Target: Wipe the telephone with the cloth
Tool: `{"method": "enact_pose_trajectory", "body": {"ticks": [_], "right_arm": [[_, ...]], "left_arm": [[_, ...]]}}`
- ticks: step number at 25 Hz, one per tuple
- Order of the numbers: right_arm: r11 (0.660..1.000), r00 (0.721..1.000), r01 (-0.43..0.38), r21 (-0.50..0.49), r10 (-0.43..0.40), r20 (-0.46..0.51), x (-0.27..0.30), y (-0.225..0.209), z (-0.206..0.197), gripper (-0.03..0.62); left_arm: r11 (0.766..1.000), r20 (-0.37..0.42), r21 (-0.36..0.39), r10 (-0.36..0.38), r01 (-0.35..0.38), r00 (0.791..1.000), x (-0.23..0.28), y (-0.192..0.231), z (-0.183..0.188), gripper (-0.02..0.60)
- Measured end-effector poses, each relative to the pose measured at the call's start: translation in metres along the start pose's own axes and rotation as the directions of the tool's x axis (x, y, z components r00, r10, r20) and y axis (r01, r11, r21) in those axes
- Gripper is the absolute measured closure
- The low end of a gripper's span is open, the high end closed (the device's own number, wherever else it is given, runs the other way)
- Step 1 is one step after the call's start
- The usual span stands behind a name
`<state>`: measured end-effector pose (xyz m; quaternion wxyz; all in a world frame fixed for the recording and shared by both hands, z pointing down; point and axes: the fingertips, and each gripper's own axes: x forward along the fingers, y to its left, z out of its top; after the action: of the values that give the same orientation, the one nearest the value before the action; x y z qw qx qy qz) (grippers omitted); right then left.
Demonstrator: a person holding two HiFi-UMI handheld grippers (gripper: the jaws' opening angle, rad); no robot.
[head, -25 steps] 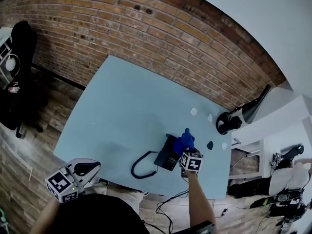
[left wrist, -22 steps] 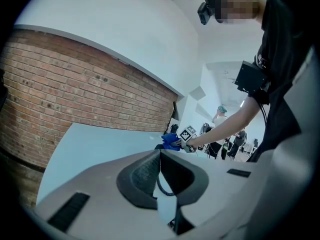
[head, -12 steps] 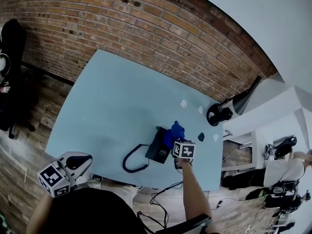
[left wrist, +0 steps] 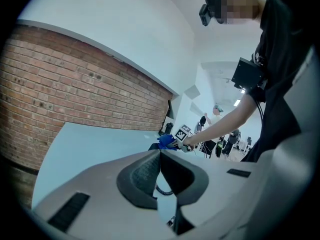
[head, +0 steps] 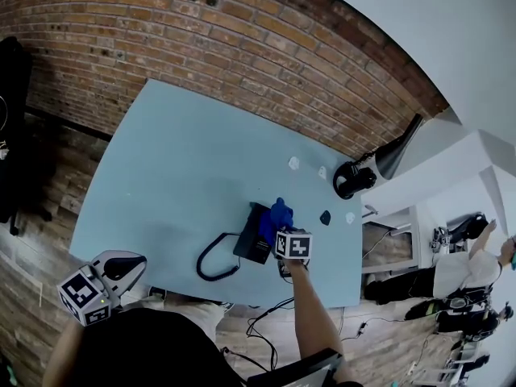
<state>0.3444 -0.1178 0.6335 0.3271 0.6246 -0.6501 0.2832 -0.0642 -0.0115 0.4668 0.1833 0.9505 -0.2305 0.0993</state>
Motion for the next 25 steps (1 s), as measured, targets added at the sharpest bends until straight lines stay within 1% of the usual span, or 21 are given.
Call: {"method": "enact_pose_trajectory", "body": {"ticks": [8,17,21,25], "right_arm": [[1.0,1.0,0.002,0.024,-0.003,0.03,-0.002,0.003,-0.008,0.503],[0.999,0.998,-0.012,0.048,0.009,0.061,-0.004,0.01,-0.019,0.505],[0.998,0.998,-0.008,0.059,0.004,0.064,-0.006,0.015,-0.026,0.505],[0.998,0.998,-0.022,0.066,0.018,0.057,-0.008,0.024,-0.039,0.505]], "left_arm": [[0.999,-0.04,0.034,-0.004,0.005,0.999,-0.002,-0.005,-0.01,0.569],[0.999,-0.055,0.033,-0.011,0.013,0.998,-0.003,-0.008,-0.015,0.569],[0.999,-0.054,0.026,-0.022,0.024,0.998,-0.001,-0.011,-0.016,0.569],[0.999,-0.062,0.023,-0.033,0.034,0.998,-0.001,-0.014,-0.02,0.569]]}}
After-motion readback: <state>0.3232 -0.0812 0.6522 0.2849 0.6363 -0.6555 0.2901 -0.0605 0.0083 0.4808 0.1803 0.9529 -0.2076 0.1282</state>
